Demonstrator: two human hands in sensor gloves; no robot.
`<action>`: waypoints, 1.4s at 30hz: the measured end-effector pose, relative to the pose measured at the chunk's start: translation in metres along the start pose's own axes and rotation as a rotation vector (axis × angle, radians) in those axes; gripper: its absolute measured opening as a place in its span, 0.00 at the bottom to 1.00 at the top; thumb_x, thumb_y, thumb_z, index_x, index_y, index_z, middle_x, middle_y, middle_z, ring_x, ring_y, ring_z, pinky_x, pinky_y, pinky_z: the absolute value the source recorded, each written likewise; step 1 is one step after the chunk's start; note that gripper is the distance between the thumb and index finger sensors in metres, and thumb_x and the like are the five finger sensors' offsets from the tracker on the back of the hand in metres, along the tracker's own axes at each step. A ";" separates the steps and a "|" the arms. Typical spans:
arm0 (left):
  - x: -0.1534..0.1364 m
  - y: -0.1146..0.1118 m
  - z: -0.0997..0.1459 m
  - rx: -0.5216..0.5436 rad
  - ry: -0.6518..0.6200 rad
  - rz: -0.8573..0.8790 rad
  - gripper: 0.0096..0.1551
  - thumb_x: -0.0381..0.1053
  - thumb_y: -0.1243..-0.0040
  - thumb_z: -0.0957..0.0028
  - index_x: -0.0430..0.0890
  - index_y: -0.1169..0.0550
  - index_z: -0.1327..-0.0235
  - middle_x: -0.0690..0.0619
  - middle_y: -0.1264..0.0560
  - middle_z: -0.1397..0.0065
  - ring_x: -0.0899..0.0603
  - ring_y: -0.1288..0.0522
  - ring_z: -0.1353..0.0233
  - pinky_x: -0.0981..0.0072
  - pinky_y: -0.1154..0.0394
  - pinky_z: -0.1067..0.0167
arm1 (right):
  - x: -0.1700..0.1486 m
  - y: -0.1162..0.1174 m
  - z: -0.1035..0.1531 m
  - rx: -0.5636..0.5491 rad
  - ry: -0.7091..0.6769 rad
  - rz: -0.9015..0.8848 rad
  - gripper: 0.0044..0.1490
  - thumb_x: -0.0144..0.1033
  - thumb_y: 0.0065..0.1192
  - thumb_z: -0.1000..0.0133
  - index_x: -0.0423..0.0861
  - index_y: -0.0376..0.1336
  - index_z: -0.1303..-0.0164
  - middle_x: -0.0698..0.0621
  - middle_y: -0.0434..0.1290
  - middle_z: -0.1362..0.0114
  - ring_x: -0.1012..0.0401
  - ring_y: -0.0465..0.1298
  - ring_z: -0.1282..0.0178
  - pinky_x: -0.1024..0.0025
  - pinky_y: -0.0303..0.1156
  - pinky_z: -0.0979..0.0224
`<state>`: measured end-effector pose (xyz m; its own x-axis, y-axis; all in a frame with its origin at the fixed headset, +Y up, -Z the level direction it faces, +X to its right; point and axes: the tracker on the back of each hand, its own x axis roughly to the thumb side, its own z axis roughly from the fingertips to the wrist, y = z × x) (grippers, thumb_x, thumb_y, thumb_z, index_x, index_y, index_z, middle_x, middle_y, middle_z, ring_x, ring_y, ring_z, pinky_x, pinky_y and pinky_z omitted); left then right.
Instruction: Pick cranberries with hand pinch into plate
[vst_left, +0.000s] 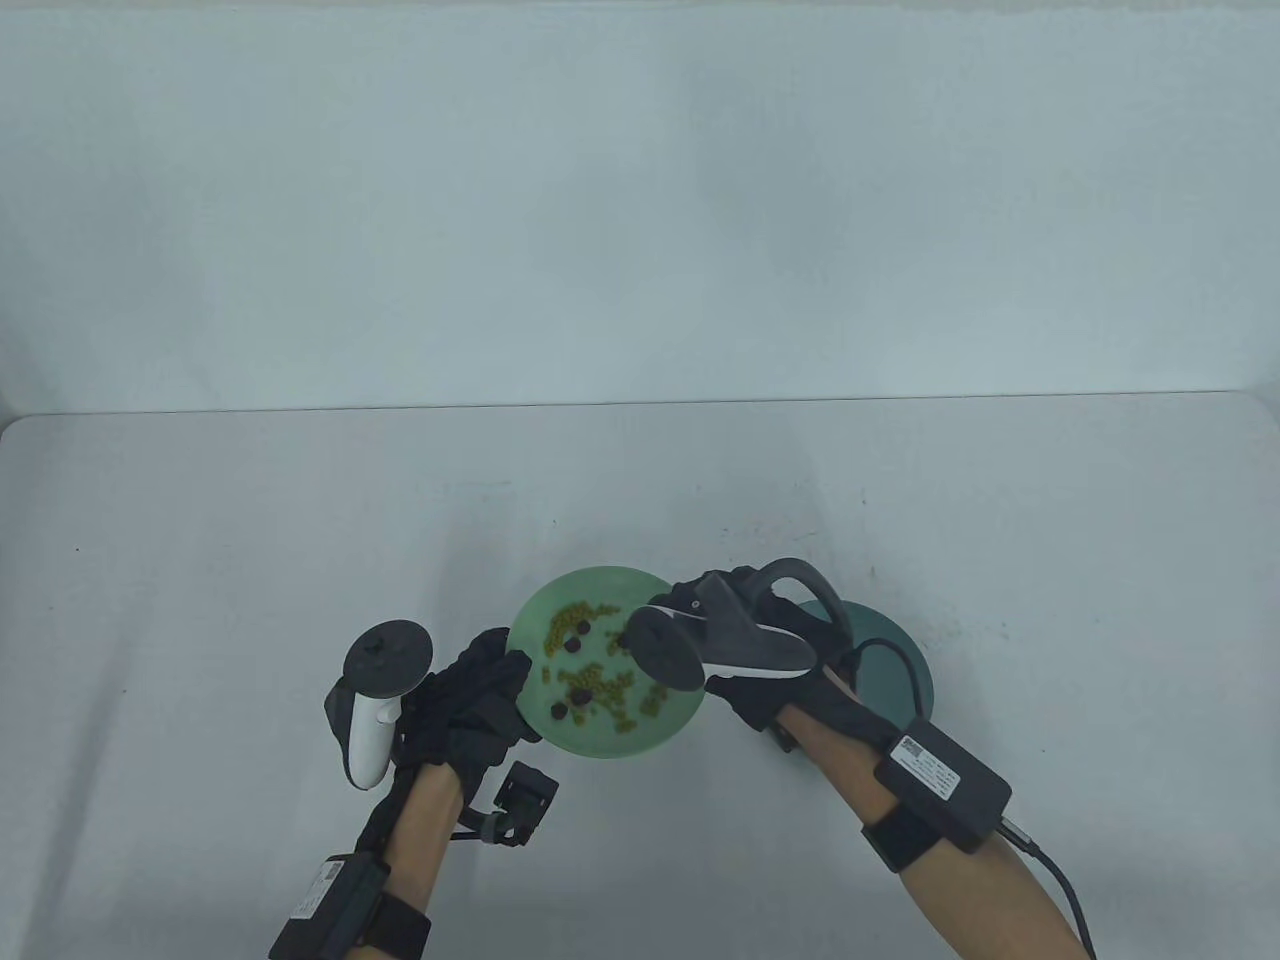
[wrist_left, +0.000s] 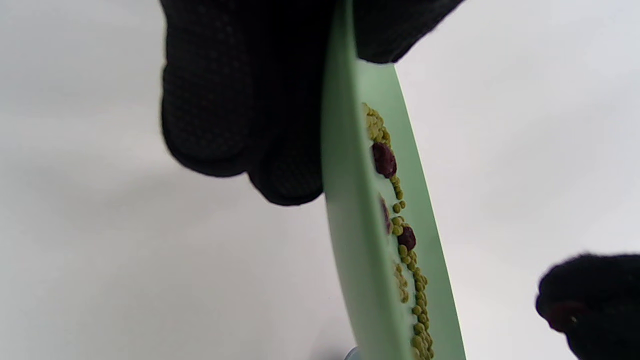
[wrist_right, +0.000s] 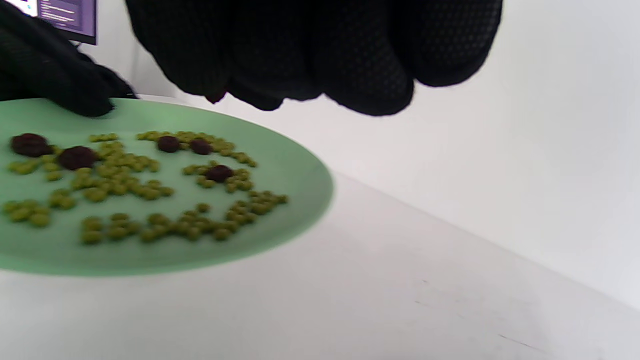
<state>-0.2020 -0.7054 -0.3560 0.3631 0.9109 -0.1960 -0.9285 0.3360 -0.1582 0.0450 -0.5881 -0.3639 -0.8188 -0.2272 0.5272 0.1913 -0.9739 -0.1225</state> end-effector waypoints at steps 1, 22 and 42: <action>0.000 0.000 0.000 0.000 0.001 -0.001 0.31 0.43 0.48 0.36 0.30 0.36 0.25 0.39 0.24 0.35 0.45 0.11 0.51 0.61 0.12 0.52 | -0.010 0.000 0.004 0.001 0.025 -0.003 0.28 0.53 0.63 0.44 0.51 0.71 0.38 0.61 0.79 0.54 0.64 0.81 0.54 0.57 0.78 0.37; -0.001 0.004 0.001 0.011 0.004 0.013 0.30 0.43 0.48 0.36 0.30 0.36 0.25 0.39 0.24 0.35 0.45 0.11 0.51 0.62 0.12 0.52 | -0.095 0.109 0.016 0.256 0.324 -0.079 0.28 0.53 0.63 0.44 0.51 0.71 0.38 0.61 0.79 0.54 0.64 0.81 0.54 0.56 0.78 0.36; -0.001 0.006 0.001 0.013 0.007 0.026 0.31 0.43 0.48 0.36 0.30 0.36 0.25 0.39 0.24 0.35 0.45 0.11 0.51 0.62 0.12 0.52 | -0.100 0.153 0.005 0.381 0.378 -0.098 0.28 0.53 0.63 0.44 0.51 0.71 0.38 0.60 0.79 0.54 0.64 0.81 0.54 0.56 0.78 0.37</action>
<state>-0.2076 -0.7041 -0.3556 0.3392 0.9177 -0.2070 -0.9385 0.3152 -0.1406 0.1583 -0.7143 -0.4314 -0.9667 -0.1885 0.1730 0.2297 -0.9373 0.2620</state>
